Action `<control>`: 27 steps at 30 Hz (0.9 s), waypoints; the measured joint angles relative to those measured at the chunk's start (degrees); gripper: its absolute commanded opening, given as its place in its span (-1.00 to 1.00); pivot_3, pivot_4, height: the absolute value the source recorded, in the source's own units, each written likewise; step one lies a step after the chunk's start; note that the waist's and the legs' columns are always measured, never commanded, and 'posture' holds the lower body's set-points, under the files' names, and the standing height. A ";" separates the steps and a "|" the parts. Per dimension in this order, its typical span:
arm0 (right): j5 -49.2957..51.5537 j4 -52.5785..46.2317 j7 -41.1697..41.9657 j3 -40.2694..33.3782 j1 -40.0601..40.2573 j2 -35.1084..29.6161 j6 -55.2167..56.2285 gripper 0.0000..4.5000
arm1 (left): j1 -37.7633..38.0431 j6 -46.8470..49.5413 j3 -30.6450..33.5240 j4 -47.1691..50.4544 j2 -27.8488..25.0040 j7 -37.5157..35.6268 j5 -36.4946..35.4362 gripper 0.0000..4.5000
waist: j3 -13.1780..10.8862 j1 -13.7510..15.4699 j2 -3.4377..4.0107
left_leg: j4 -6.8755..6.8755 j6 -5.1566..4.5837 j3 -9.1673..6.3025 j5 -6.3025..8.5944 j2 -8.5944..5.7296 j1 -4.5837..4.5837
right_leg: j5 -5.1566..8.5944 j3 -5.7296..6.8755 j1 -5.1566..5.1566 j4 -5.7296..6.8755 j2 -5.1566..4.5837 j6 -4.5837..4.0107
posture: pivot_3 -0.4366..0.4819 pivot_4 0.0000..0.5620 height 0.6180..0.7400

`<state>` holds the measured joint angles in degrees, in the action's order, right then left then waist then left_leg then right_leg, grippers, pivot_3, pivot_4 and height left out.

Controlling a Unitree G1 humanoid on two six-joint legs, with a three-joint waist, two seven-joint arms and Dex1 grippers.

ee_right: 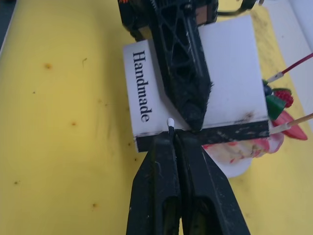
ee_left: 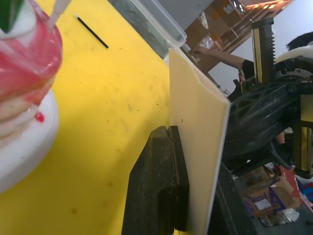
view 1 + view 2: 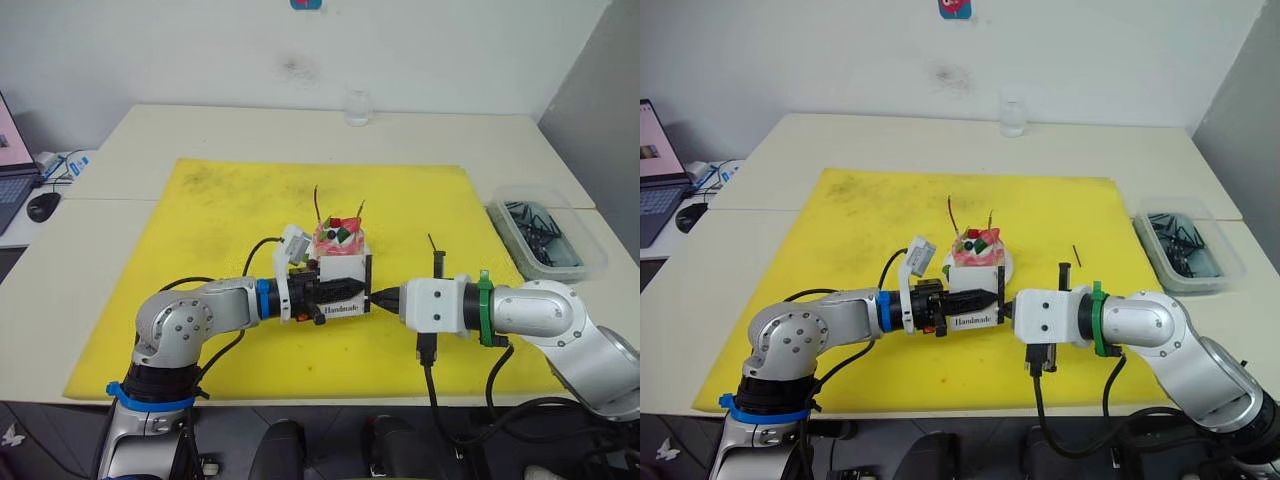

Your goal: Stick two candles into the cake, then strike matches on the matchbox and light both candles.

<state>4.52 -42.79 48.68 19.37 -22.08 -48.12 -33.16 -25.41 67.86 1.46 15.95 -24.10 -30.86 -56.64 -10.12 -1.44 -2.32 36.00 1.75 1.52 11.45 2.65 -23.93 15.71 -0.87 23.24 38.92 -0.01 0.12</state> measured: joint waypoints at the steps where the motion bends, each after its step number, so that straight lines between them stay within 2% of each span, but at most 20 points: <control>1: -0.03 0.03 -0.03 0.00 -0.03 0.01 -0.65 -0.99 | 0.09 -0.30 -0.01 0.02 -0.08 0.04 0.41 -1.00 | 0.00 0.01 0.00 | 0.00 0.00 0.01 0.00 0.00 0.00 | 0.00 -0.01 0.00 0.00 0.00 0.00 | -0.05 -0.47 1.00; 27: -4.59 1.71 -0.18 2.53 -0.67 2.89 -2.63 -0.99 | 0.21 4.54 2.58 -0.46 0.91 3.42 -4.37 -1.00 | 0.00 -0.03 0.00 | 0.02 0.00 0.00 0.00 0.00 0.02 | 0.00 0.00 0.00 0.04 -0.01 0.00 | -0.05 -0.47 1.00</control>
<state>-0.06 -41.08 48.50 21.90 -22.74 -45.23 -35.80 -25.20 72.40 4.04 15.49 -23.19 -27.43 -61.01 -10.12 -1.46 -2.32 36.02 1.75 1.53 11.45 2.65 -23.91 15.70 -0.87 23.24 38.96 -0.02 0.12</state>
